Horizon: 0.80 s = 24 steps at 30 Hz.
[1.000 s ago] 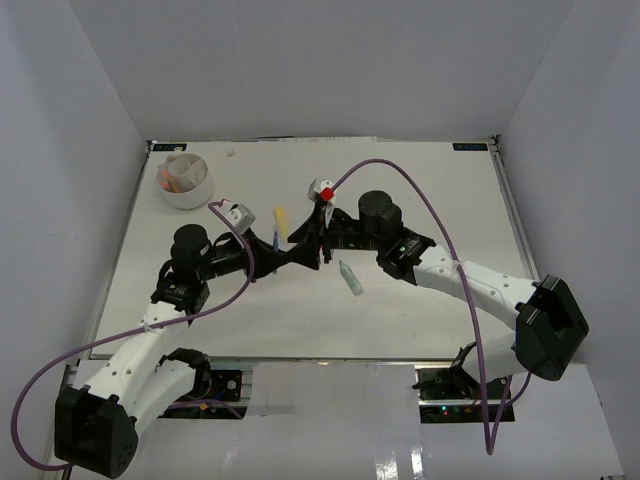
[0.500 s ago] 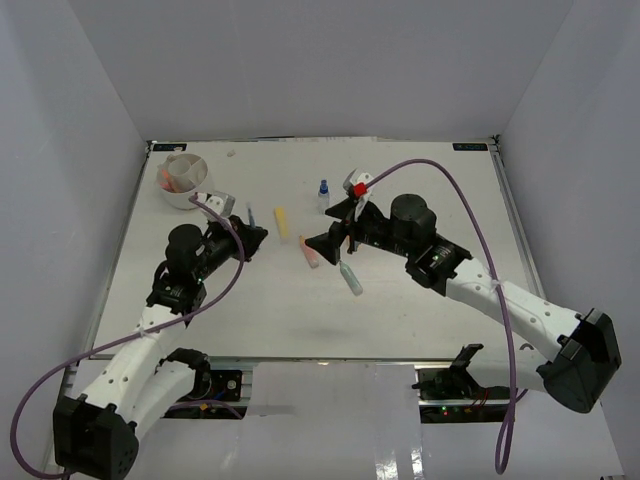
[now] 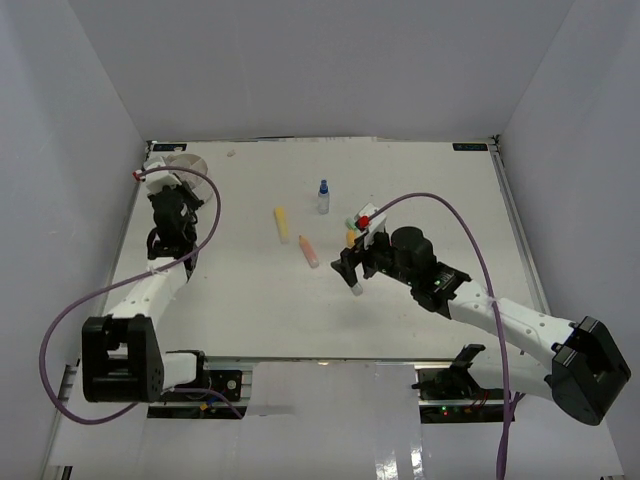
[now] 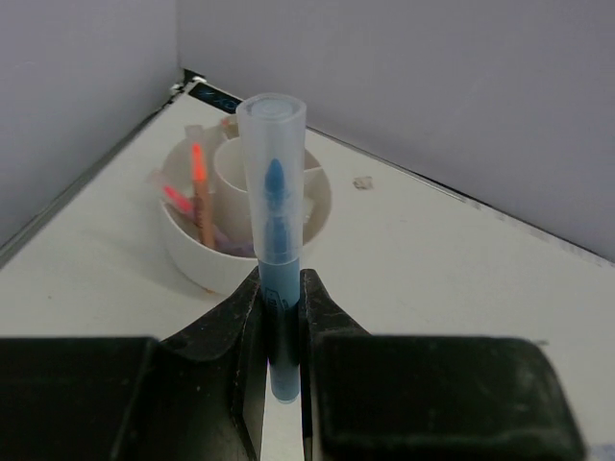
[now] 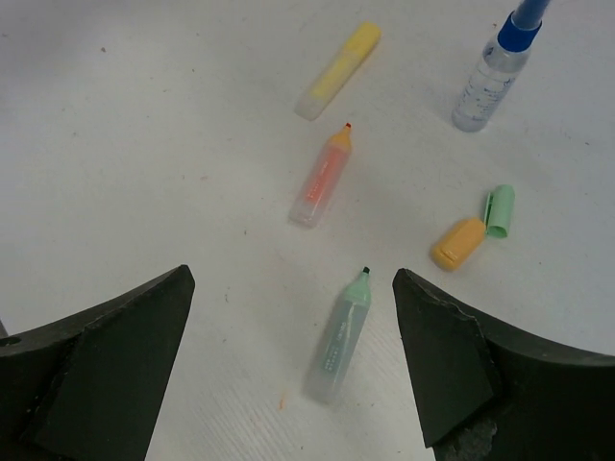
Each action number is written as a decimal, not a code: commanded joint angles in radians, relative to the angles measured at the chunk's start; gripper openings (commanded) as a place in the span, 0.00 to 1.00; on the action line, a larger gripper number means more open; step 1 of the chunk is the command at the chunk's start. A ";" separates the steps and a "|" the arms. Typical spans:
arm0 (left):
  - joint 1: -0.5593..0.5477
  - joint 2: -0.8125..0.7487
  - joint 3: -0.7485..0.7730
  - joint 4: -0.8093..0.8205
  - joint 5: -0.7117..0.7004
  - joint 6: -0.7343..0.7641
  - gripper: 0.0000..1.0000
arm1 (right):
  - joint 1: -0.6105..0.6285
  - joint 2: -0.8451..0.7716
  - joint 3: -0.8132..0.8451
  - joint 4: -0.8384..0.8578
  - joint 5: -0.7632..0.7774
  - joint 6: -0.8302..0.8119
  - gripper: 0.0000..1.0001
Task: Sort the stationery into containers
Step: Place the pen in the storage box.
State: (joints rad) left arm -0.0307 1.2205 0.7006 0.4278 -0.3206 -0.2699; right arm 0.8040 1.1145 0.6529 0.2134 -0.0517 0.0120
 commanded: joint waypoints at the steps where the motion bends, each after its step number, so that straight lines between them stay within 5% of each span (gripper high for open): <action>1: 0.069 0.104 0.048 0.202 -0.095 0.018 0.02 | -0.008 -0.042 -0.036 0.112 0.019 -0.035 0.90; 7: 0.136 0.313 0.117 0.411 -0.112 0.035 0.03 | -0.020 -0.067 -0.062 0.126 0.016 -0.032 0.90; 14: 0.175 0.496 0.269 0.358 -0.045 0.005 0.06 | -0.032 -0.065 -0.068 0.130 -0.004 -0.029 0.90; 24: 0.190 0.567 0.346 0.287 0.074 -0.022 0.11 | -0.045 -0.082 -0.081 0.130 -0.004 -0.024 0.91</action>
State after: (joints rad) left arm 0.1516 1.7836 1.0027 0.7319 -0.2996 -0.2752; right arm 0.7654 1.0584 0.5793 0.2947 -0.0551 -0.0074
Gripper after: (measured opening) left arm 0.238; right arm 0.906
